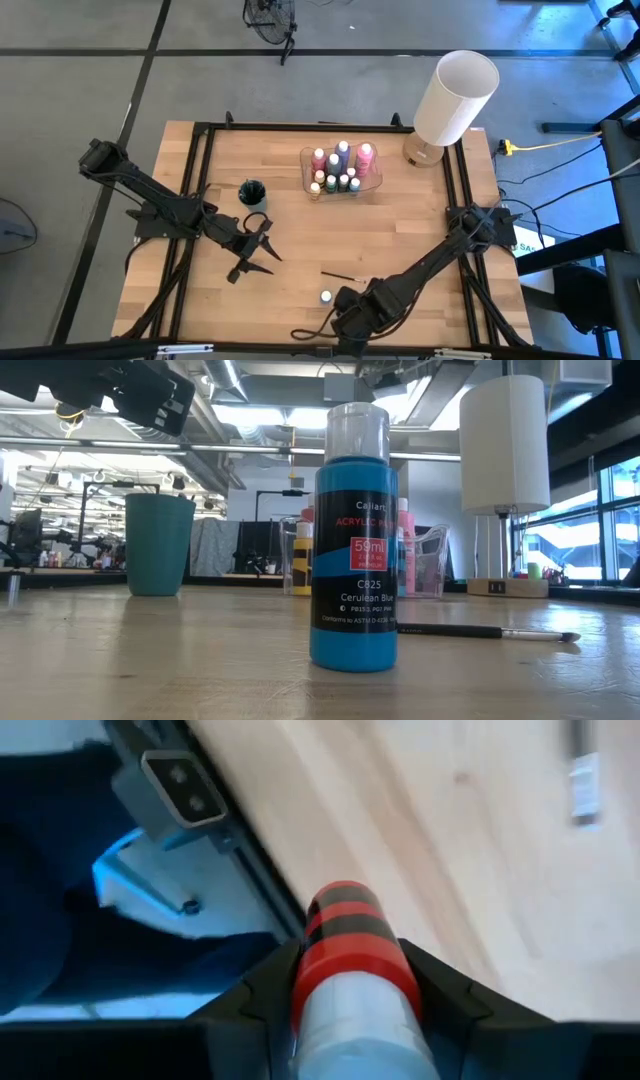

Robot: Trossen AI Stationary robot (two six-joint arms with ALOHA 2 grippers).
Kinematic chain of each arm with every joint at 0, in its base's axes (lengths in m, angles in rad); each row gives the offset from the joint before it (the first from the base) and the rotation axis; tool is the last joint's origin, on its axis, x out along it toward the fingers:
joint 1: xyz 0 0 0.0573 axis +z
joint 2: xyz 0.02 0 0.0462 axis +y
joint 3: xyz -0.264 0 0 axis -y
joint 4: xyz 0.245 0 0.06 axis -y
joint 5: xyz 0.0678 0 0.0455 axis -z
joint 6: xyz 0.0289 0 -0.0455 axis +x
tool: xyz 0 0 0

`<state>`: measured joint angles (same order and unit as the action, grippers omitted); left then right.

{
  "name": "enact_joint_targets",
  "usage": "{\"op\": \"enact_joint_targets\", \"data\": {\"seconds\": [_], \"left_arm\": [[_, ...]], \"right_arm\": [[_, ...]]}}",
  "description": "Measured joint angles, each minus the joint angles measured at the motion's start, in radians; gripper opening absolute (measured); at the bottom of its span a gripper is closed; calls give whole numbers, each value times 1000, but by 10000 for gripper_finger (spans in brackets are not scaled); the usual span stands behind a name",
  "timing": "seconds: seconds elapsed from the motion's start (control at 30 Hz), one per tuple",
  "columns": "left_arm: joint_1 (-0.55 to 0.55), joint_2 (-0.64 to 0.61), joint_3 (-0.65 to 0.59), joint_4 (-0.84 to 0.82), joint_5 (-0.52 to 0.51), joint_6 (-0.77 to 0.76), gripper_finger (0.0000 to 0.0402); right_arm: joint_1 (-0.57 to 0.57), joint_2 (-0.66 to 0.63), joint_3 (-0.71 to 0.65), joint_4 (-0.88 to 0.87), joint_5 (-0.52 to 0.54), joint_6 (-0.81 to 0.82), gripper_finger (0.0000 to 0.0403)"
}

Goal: Pick & Place Paint Supplies
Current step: Put the red paint bottle into the transparent bin

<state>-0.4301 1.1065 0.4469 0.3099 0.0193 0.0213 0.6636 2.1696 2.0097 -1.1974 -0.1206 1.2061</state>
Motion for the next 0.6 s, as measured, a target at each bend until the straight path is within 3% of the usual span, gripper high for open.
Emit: {"op": "enact_joint_targets", "data": {"seconds": [0.33, 0.6], "left_arm": [[0, 0, -1, 1, 0, 0, 180], [0, 0, -1, 9, 0, 0, 180]], "right_arm": [[-38, -1, 222, -382, 192, -37, 140], [-153, -19, 225, -371, 226, -285, 140]]}}
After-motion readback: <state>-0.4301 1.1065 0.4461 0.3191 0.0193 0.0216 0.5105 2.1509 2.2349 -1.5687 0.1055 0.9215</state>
